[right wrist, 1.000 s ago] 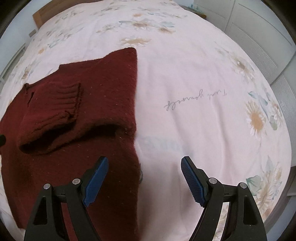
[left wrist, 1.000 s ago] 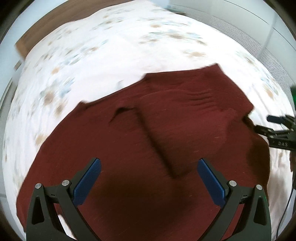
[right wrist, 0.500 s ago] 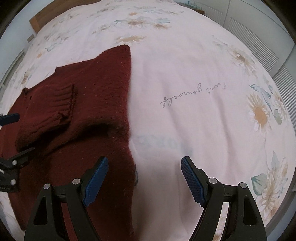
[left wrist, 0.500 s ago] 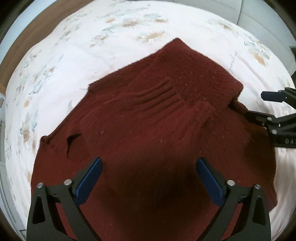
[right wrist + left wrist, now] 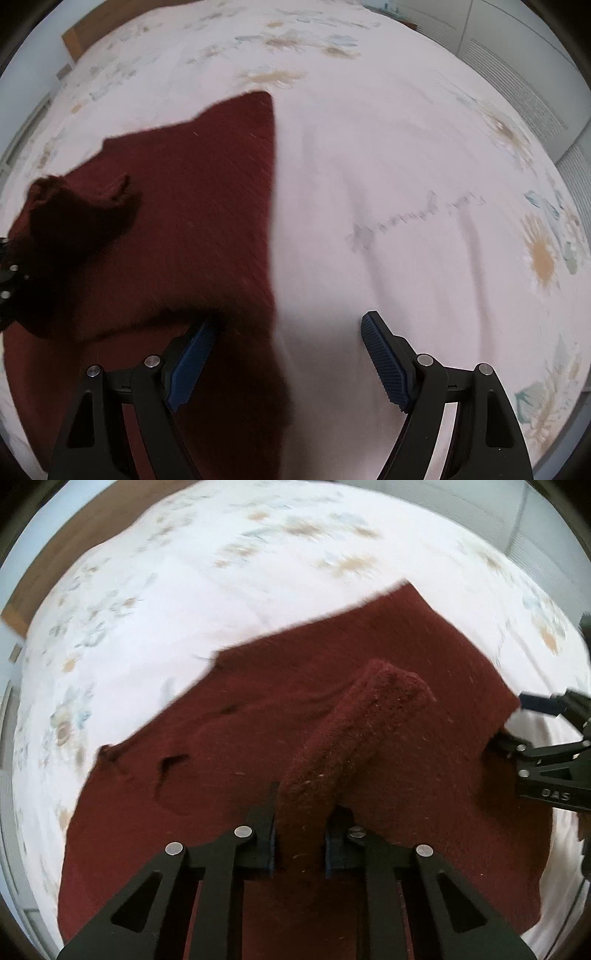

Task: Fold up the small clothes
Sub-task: 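Fold the held sleeve across the sweater body and open the left gripper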

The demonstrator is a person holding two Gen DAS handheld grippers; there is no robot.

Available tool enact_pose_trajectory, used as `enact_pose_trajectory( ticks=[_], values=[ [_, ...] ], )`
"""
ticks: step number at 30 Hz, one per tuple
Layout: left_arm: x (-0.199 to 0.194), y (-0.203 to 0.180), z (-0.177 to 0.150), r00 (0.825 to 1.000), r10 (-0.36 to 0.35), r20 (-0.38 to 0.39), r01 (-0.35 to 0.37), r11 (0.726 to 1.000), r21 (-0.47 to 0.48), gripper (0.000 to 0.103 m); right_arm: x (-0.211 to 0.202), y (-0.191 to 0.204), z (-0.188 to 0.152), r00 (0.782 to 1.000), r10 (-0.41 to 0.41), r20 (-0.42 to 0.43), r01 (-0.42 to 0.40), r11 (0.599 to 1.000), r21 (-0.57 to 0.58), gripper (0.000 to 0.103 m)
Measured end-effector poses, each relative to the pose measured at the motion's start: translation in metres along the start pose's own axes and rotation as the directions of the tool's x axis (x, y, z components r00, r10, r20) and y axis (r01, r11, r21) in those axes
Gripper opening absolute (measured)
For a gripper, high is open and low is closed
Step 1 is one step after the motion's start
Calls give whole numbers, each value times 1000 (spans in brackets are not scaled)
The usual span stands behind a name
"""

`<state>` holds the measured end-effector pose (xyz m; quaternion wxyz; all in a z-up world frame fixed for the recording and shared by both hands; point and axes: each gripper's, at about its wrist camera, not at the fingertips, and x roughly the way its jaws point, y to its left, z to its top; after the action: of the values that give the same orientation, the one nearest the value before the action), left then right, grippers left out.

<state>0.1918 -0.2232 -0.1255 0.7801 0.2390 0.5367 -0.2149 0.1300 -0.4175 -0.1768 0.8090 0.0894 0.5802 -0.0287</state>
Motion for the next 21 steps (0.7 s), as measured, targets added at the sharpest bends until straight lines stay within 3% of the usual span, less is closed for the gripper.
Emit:
enact_pose_trajectory(
  ticks=[2, 3, 5, 11, 16, 18, 21],
  values=[
    [-12, 22, -10, 1000, 7, 24, -6, 998, -59, 14, 5, 6, 6, 1000, -6, -6, 6, 1000, -7, 59],
    [-18, 38, -15, 999, 19, 38, -15, 995, -104, 14, 7, 8, 8, 1000, 7, -9, -7, 1000, -10, 37],
    [-25, 65, -21, 998, 38, 51, -29, 986, -163, 13, 7, 12, 12, 999, 41, -17, -41, 999, -3, 21],
    [-24, 121, -46, 997, 62, 37, -47, 946, -322, 13, 1, 23, 10, 1000, 1, -5, -2, 999, -37, 18],
    [2, 145, -82, 997, 34, -62, -58, 900, -431, 13, 4, 27, 3, 1000, 0, -19, -1, 999, -51, 18],
    [14, 159, -100, 996, -7, -91, -37, 881, -471, 13, 4, 28, 2, 1000, 4, -23, -5, 999, -46, 18],
    [19, 167, -105, 996, -28, -85, -19, 862, -507, 16, 3, 29, 2, 1000, 8, -29, -9, 999, -49, 18]
  ],
)
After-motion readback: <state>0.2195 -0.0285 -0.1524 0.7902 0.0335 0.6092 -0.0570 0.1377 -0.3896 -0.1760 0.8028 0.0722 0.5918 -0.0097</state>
